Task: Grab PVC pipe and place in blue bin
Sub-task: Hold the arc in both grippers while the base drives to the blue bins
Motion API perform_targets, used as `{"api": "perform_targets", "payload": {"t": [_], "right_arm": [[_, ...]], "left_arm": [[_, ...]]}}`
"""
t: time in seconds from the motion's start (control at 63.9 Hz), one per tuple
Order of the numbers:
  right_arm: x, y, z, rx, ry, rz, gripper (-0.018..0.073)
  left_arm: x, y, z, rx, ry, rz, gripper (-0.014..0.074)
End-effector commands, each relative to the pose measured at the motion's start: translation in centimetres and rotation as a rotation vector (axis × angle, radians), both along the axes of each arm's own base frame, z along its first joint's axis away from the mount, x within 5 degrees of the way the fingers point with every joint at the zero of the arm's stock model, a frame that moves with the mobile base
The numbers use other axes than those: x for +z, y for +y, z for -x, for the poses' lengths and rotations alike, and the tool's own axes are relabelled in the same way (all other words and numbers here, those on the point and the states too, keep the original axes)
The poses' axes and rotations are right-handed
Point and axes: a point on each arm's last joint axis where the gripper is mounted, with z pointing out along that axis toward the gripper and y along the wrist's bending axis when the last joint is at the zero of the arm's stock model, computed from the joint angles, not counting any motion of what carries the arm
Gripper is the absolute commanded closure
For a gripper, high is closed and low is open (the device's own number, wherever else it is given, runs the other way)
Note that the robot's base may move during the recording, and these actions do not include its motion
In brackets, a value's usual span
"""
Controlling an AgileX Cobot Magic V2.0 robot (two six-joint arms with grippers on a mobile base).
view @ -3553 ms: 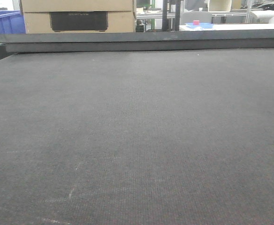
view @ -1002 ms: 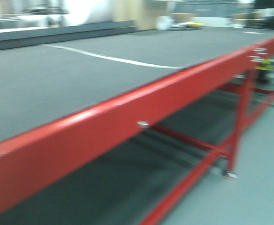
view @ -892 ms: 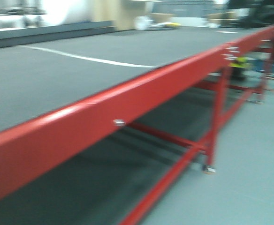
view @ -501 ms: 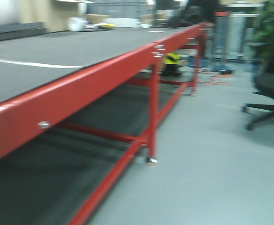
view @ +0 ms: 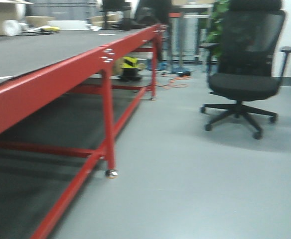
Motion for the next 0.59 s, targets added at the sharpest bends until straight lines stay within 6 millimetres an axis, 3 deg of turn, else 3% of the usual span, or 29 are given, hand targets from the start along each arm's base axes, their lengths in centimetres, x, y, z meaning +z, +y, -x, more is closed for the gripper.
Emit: {"api": "perform_targets", "payload": {"t": [0.0,0.579], "right_arm": [[0.19,-0.01,0.11,-0.003,-0.022,0.011,0.0727],[0.19,-0.01,0.11,-0.003,-0.022,0.011,0.0727]], "left_arm": [[0.42,-0.04,0.2,-0.004,-0.038,0.004,0.0707],[0.42,-0.04,0.2,-0.004,-0.038,0.004,0.0707]]}}
